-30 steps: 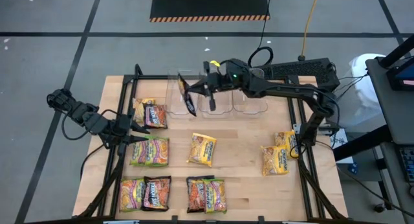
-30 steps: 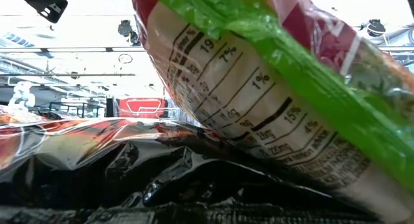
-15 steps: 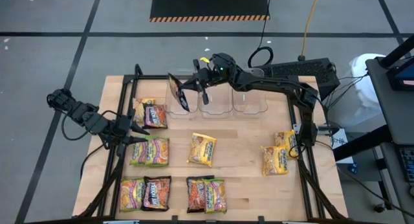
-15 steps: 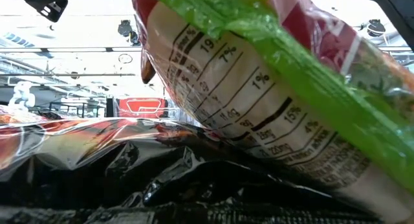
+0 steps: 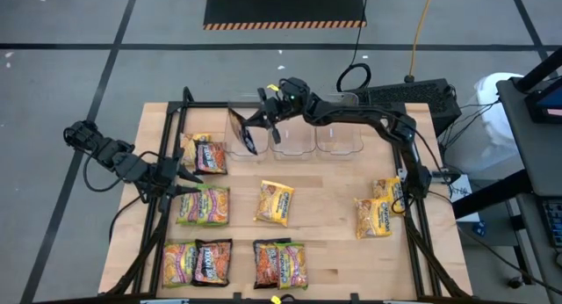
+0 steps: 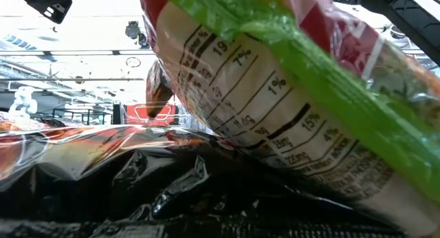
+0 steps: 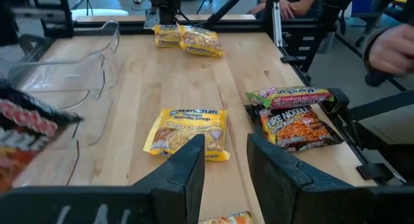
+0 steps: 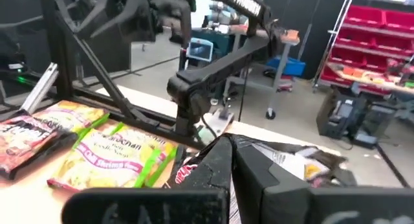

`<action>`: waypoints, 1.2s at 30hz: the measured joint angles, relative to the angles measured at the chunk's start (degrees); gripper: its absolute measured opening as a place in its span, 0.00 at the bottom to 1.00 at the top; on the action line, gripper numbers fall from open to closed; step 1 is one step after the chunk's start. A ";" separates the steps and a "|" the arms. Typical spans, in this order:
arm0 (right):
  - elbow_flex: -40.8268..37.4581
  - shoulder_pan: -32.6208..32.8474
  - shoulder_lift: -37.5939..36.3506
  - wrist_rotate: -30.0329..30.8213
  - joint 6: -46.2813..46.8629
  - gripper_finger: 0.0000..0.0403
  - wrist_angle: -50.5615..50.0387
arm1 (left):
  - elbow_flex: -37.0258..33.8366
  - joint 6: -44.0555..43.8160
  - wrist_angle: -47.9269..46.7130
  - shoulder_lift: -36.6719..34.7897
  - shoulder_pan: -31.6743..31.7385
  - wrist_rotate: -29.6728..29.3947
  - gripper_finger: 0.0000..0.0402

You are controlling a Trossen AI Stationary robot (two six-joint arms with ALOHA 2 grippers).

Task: Sort Maruchan noodles
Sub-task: Put the black noodle pack into the left transparent bin

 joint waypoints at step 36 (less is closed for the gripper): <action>-0.02 0.57 1.58 -13.33 -0.23 0.00 -2.79 | 0.00 -1.02 1.37 0.00 0.00 1.09 0.30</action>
